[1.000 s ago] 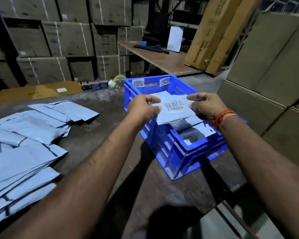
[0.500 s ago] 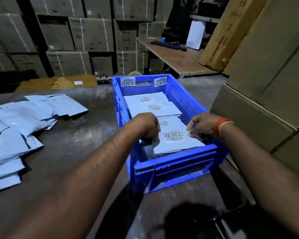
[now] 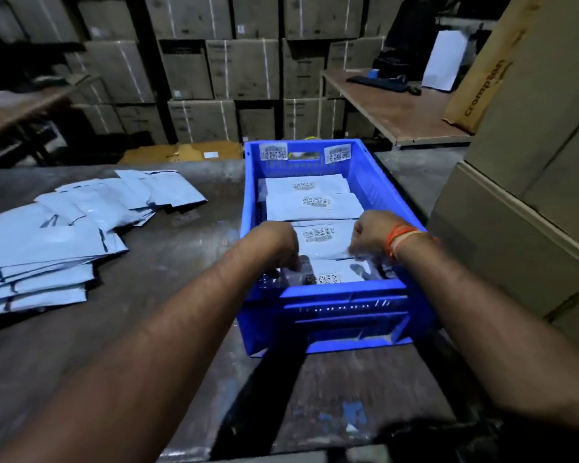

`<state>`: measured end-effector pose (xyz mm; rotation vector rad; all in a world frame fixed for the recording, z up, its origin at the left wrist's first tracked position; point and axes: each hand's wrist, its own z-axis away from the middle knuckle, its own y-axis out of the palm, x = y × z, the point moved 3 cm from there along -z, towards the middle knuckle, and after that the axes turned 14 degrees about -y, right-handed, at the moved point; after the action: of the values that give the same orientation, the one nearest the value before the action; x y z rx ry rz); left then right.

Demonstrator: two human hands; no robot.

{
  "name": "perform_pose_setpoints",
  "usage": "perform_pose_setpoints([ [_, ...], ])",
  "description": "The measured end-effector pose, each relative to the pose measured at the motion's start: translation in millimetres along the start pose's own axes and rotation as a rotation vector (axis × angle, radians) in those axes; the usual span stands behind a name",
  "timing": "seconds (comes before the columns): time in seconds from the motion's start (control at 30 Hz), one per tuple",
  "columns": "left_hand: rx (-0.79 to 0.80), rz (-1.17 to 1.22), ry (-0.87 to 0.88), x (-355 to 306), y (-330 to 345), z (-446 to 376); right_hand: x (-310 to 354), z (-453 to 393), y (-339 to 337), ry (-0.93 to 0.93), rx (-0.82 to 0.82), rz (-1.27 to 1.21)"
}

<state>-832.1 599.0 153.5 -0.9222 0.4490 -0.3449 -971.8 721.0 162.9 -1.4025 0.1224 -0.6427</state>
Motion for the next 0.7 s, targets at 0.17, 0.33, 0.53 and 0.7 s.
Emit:
perform_pose_setpoints([
  [0.17, -0.237, 0.395, 0.088, 37, -50, 17, 49, -16, -33, -0.145, -0.24, -0.242],
  [0.33, -0.308, 0.611, 0.074, 100, -86, 8, 131, -47, -38, -0.284, -0.297, -0.292],
  [0.53, -0.37, 0.543, 0.001, 206, -112, -38, 243, -104, -15, -0.413, -0.186, -0.228],
  [0.7, -0.483, 0.319, -0.06, 312, -123, -87, 330, -166, 49, -0.439, -0.011, -0.159],
])
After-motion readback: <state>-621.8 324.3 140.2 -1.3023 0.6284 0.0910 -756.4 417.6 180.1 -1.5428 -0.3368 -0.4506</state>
